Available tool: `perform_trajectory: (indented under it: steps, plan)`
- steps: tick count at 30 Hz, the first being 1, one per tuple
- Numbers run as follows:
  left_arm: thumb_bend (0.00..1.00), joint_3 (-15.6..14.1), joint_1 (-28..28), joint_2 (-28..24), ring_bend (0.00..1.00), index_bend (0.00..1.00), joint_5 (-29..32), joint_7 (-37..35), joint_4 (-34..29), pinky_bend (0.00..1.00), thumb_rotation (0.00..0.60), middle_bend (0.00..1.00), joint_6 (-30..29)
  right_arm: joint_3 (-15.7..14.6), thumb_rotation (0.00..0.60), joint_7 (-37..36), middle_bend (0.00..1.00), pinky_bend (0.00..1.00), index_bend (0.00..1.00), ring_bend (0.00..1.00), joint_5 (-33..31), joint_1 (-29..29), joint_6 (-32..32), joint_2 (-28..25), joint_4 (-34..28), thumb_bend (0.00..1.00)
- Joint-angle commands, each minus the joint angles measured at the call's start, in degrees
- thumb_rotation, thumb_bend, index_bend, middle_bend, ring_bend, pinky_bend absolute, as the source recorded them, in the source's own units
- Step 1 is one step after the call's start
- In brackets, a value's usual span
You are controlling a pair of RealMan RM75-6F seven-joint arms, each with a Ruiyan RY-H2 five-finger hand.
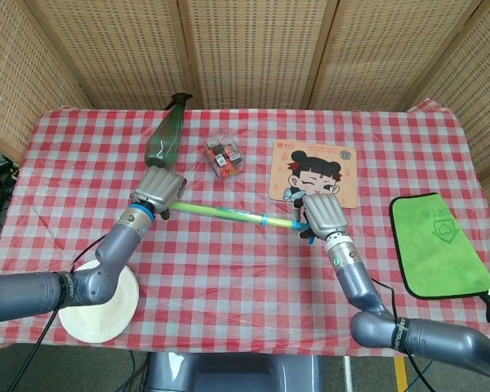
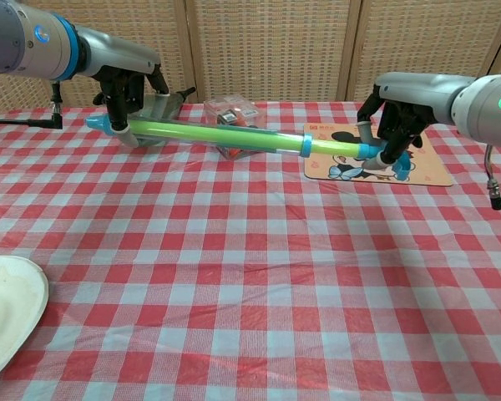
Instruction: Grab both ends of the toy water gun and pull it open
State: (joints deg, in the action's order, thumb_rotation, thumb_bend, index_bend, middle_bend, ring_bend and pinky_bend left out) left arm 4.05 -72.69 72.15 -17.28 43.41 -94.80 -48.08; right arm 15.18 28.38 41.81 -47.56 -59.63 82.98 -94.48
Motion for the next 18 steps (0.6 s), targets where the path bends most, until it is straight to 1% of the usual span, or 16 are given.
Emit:
perform_trajectory:
  steps: [1,7,12,18]
  plan:
    - [0.20,-0.2,-0.1,0.2,0.77,0.51,0.0,-0.3,0.0,0.67,0.600,0.85,-0.1,-0.1,0.600,0.0,1.00,0.72,0.80,1.00,0.1,0.0,0.0,0.0,-0.1,0.47]
    - [0.36,-0.4,-0.2,0.2,0.77,0.63,-0.5,-0.8,-0.4,0.67,0.600,0.85,-0.4,-0.4,0.600,0.0,1.00,0.72,0.80,1.00,0.1,0.0,-0.3,-0.2,-0.2,0.47]
    - [0.41,-0.8,0.3,-0.7,0.77,0.69,-1.1,-1.3,-1.7,0.67,0.600,0.85,-1.5,-0.7,0.600,0.1,1.00,0.72,0.80,1.00,-0.1,0.2,-0.5,-0.8,-0.5,0.46]
    - [0.41,-1.7,1.3,-2.0,0.77,0.70,-1.8,-2.1,-3.0,0.67,0.600,0.86,-2.1,-0.8,0.600,0.1,1.00,0.72,0.80,1.00,0.0,0.3,-0.8,-1.2,-0.7,0.46]
